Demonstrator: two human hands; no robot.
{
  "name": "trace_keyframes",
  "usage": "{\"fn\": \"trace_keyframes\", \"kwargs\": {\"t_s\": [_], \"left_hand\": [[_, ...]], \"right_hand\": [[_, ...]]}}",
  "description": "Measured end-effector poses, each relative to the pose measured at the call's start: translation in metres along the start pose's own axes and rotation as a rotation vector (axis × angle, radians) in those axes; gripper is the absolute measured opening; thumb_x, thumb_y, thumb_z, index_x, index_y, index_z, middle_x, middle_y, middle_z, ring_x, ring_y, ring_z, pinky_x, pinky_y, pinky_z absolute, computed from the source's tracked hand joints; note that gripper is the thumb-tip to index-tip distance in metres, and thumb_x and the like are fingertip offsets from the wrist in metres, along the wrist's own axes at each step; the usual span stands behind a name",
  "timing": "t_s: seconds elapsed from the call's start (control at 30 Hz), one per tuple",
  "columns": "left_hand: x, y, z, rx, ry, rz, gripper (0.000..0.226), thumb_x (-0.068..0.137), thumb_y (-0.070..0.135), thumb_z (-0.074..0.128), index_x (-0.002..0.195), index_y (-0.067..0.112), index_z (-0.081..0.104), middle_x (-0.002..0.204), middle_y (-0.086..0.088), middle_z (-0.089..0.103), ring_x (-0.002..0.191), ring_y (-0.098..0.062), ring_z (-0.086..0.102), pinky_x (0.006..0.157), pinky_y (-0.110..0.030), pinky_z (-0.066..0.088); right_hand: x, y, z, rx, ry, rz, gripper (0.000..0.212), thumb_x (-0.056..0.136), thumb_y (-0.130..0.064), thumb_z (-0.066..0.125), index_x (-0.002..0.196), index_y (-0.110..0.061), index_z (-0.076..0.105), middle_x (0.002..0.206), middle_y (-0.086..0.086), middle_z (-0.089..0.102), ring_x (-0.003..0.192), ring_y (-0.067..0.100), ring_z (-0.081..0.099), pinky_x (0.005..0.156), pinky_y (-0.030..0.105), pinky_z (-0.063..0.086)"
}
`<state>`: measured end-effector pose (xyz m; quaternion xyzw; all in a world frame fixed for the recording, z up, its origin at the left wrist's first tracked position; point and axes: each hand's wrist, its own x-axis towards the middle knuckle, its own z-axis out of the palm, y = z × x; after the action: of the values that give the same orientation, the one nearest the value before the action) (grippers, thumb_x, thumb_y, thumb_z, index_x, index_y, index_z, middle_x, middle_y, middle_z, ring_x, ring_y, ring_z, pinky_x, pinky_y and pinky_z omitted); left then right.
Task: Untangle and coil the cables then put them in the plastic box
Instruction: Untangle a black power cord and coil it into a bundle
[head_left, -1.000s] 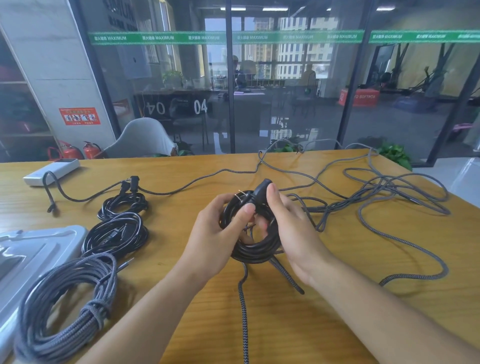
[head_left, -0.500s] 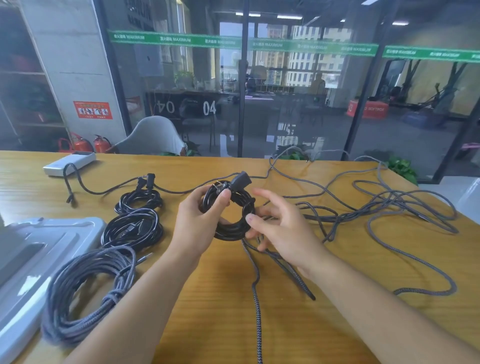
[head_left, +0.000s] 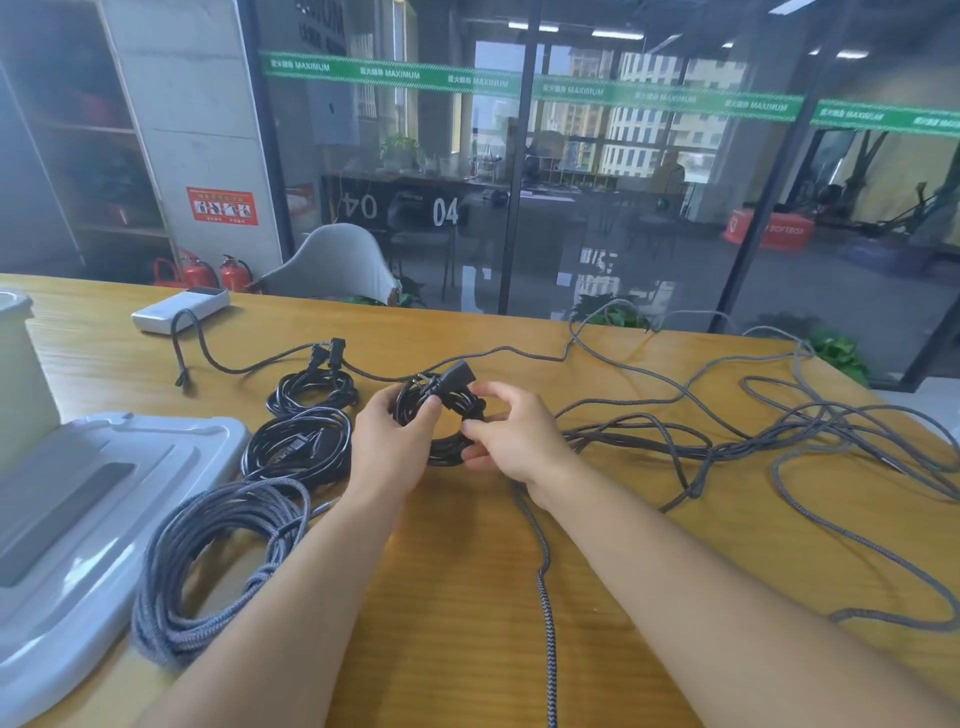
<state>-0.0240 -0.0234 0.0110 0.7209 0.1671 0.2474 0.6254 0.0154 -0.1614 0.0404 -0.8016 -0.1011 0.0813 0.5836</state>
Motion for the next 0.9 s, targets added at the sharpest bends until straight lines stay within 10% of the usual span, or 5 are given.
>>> {"fn": "trace_keyframes", "kwargs": {"t_s": [0.23,0.37,0.5,0.9], "left_hand": [[0.006,-0.013,-0.001,0.299,-0.061,-0.005,0.065,0.097,0.027,0.069,0.155,0.016,0.044,0.148,-0.004,0.057,0.133,-0.022,0.054,0.113,-0.04,0.044],[0.006,-0.014,-0.001,0.402,-0.056,0.025,0.067,0.1,0.025,0.068,0.159,0.014,0.039,0.156,-0.006,0.05,0.144,-0.024,0.046,0.119,-0.04,0.037],[0.004,-0.014,-0.001,0.419,-0.025,0.066,0.069,0.102,0.021,0.064,0.161,0.012,0.032,0.165,-0.005,0.037,0.154,-0.021,0.03,0.126,-0.036,0.025],[0.01,-0.019,-0.001,0.422,0.031,0.131,0.063,0.104,0.016,0.056,0.161,0.014,0.03,0.168,-0.002,0.03,0.159,-0.016,0.014,0.125,-0.031,0.016]], "right_hand": [[0.013,0.016,0.007,-0.136,0.006,0.037,0.061,0.097,-0.013,0.071,0.153,-0.021,0.05,0.098,0.001,0.071,0.078,0.022,0.078,0.076,0.044,0.066],[0.01,0.016,0.007,-0.518,0.048,-0.109,0.062,0.097,-0.035,0.073,0.153,-0.023,0.05,0.135,0.005,0.067,0.093,0.03,0.075,0.083,0.041,0.063],[0.014,0.015,0.019,-0.648,0.089,-0.208,0.056,0.098,-0.045,0.068,0.147,-0.019,0.057,0.134,0.006,0.067,0.125,0.029,0.06,0.097,0.038,0.049],[0.043,0.009,0.04,-0.694,0.025,-0.197,0.063,0.099,-0.046,0.065,0.156,-0.027,0.045,0.145,0.003,0.06,0.133,0.03,0.054,0.103,0.04,0.048]]}}
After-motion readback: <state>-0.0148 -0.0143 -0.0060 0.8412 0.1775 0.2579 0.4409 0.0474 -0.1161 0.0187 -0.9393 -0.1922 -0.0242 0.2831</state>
